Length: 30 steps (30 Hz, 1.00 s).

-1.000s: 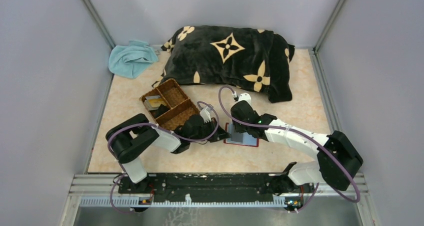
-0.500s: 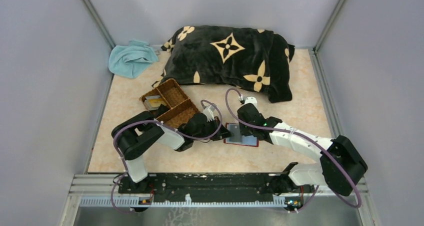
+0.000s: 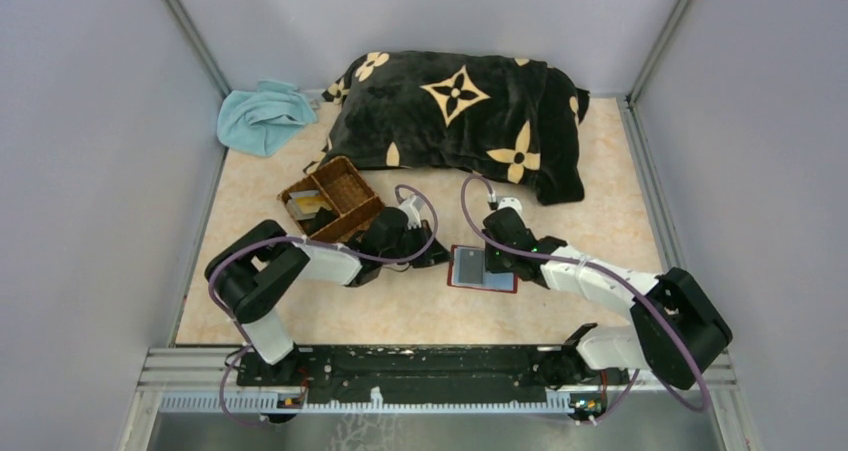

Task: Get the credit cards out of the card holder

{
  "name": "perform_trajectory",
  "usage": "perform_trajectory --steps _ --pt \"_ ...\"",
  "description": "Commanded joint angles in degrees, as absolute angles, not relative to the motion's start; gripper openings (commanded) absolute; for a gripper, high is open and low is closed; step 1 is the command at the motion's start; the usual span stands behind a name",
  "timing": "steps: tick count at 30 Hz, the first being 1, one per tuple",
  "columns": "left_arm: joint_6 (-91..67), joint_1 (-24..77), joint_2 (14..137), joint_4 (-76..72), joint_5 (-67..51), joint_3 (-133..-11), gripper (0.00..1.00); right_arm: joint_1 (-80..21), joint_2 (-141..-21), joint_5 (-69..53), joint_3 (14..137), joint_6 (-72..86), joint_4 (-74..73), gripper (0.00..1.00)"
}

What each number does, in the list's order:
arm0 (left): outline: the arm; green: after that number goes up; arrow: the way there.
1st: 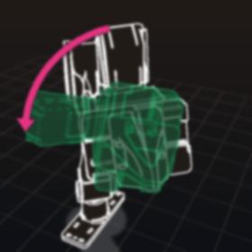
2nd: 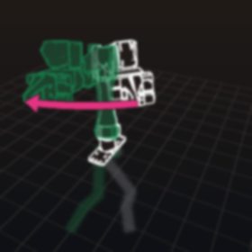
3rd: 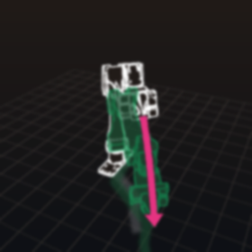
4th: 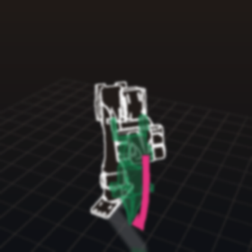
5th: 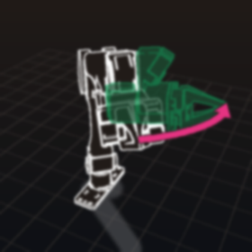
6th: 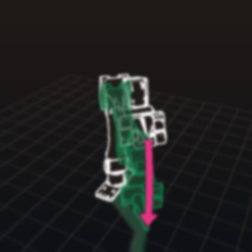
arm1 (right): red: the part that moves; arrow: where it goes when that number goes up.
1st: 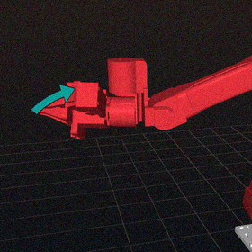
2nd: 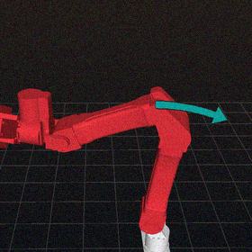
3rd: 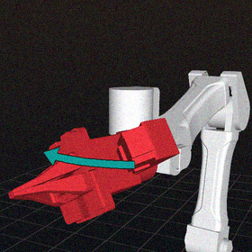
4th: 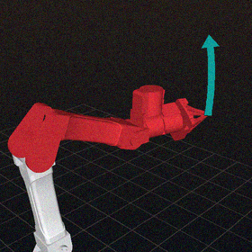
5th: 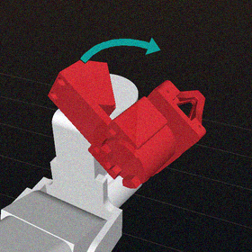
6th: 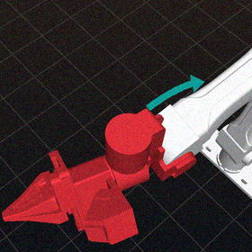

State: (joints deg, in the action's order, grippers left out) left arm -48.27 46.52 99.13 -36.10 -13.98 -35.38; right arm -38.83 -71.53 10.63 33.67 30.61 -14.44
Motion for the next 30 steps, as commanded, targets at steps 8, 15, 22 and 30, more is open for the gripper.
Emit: perform_trajectory --steps 8,15,22,30 --pt "-43.6 47.0 101.6 -29.1 -14.5 -40.0 0.0 -38.4 -74.6 9.1 32.5 31.3 -9.3 0.0" --pt "-43.2 48.1 103.2 -27.6 -14.1 -41.2 0.0 -38.4 -74.9 8.9 32.3 31.5 -9.0 0.0" --pt "-43.3 49.2 103.6 -26.9 -14.5 -42.8 0.0 -38.5 -74.9 8.6 32.0 31.5 -8.5 0.0" --pt "-43.0 49.4 103.7 -25.9 -14.1 -42.7 0.0 -38.4 -74.2 8.7 31.9 31.4 -8.8 0.0"
